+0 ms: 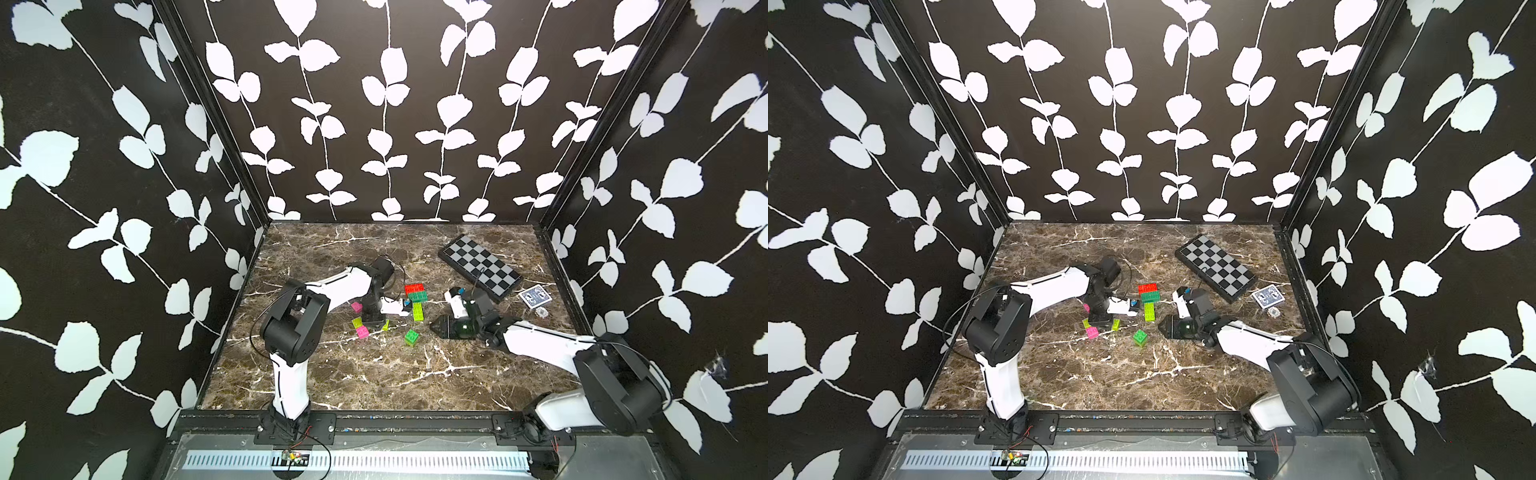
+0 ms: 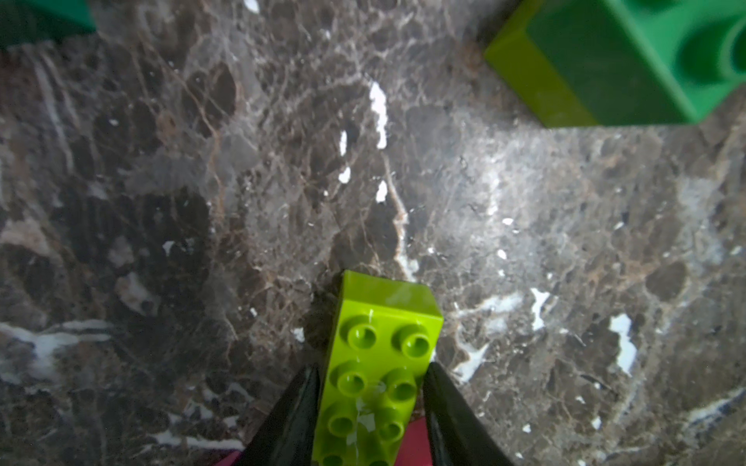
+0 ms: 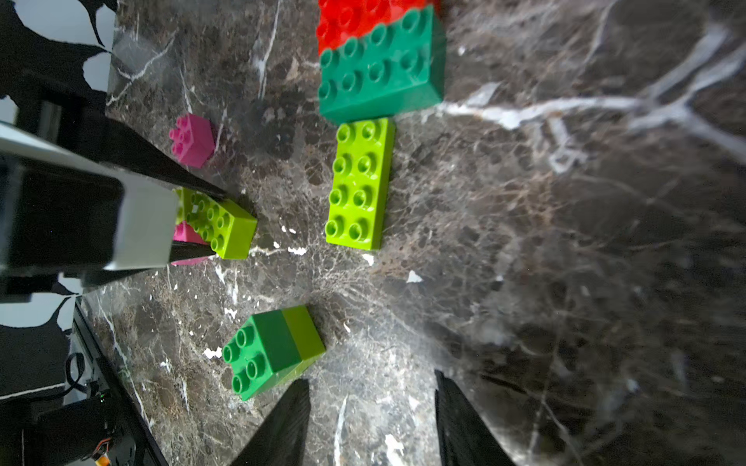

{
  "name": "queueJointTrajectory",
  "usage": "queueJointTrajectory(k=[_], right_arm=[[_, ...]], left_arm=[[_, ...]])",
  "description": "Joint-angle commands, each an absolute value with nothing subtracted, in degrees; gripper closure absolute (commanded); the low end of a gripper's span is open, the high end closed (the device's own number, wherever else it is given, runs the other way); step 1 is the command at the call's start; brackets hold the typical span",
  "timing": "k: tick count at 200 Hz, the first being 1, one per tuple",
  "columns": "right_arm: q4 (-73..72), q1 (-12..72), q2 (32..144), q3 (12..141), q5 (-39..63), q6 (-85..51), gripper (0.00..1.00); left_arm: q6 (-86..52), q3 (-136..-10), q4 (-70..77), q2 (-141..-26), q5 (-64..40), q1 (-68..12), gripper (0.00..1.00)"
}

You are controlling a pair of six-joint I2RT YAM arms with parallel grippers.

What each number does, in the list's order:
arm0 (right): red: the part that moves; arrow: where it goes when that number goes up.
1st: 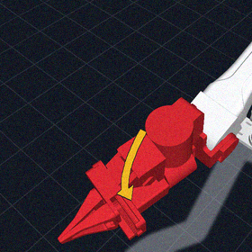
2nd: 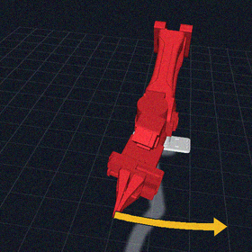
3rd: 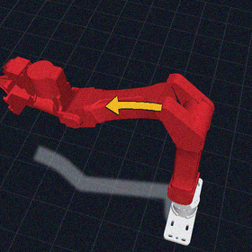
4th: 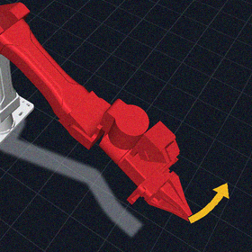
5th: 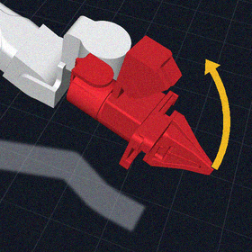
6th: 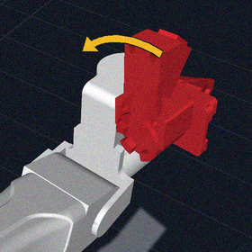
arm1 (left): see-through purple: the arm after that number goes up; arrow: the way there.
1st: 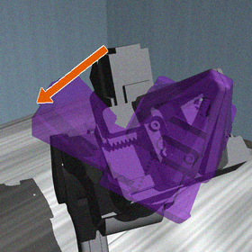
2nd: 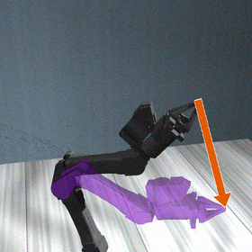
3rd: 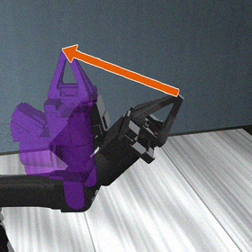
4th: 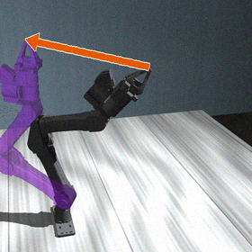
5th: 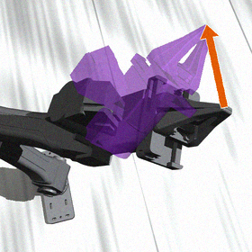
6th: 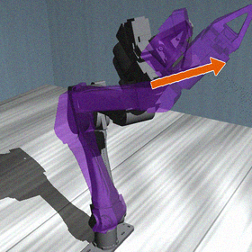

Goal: Assemble a carrot with lego
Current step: Pick up the lego brick from the center of the board.

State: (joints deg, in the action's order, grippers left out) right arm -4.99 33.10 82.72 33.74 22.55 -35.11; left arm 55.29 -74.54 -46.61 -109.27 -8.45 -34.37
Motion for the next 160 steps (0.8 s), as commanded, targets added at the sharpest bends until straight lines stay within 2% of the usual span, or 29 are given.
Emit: queueJointTrajectory(k=[1,34,98,124,160], right_arm=[[-9.6,34.5,85.5,34.4,24.0,-36.6,0.53],[-13.2,36.5,91.1,36.5,24.9,-38.0,0.58],[-16.2,39.7,94.3,35.6,25.8,-40.6,0.66],[-16.7,40.5,92.7,33.7,25.2,-41.9,0.66],[-11.1,37.0,87.7,34.0,23.3,-39.7,0.6]], left_arm=[[55.1,-73.2,-46.4,-108.2,-8.9,-34.6,0.58],[52.0,-73.1,-46.2,-107.1,-9.3,-34.5,0.7],[34.2,-72.5,-44.2,-99.1,-13.4,-34.8,0.82],[24.7,-70.3,-43.5,-94.4,-14.2,-35.9,0.84],[19.4,-67.3,-45.1,-88.6,-16.1,-40.6,0.86]])
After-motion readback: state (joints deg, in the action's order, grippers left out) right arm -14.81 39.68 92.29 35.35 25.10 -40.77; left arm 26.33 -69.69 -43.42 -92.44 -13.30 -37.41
